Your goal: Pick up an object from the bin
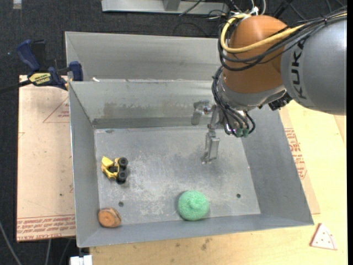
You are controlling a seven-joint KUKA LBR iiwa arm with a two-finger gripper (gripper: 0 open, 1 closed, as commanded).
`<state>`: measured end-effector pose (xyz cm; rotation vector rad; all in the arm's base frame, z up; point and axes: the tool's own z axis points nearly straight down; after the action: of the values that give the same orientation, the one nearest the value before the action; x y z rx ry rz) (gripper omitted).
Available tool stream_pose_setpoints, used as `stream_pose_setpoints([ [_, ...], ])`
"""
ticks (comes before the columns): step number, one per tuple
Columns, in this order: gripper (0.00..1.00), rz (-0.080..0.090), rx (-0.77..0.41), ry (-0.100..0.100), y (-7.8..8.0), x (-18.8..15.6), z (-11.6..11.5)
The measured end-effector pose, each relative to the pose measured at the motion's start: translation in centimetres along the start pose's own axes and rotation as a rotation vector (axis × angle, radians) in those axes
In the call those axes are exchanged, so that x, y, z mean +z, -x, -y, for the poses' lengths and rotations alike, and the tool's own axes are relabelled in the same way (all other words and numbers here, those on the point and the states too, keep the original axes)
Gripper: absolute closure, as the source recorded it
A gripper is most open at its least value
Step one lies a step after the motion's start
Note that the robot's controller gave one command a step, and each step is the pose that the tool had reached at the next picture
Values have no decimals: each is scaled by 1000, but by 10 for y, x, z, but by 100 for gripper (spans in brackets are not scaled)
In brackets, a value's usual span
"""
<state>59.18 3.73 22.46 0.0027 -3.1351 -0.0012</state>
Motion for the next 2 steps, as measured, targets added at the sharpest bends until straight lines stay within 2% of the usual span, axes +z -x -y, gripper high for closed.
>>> stream_pose_setpoints([
  [1,0,8,1,0,1,-5,0],
  [2,0,11,-41,-2,-16,21,-45],
])
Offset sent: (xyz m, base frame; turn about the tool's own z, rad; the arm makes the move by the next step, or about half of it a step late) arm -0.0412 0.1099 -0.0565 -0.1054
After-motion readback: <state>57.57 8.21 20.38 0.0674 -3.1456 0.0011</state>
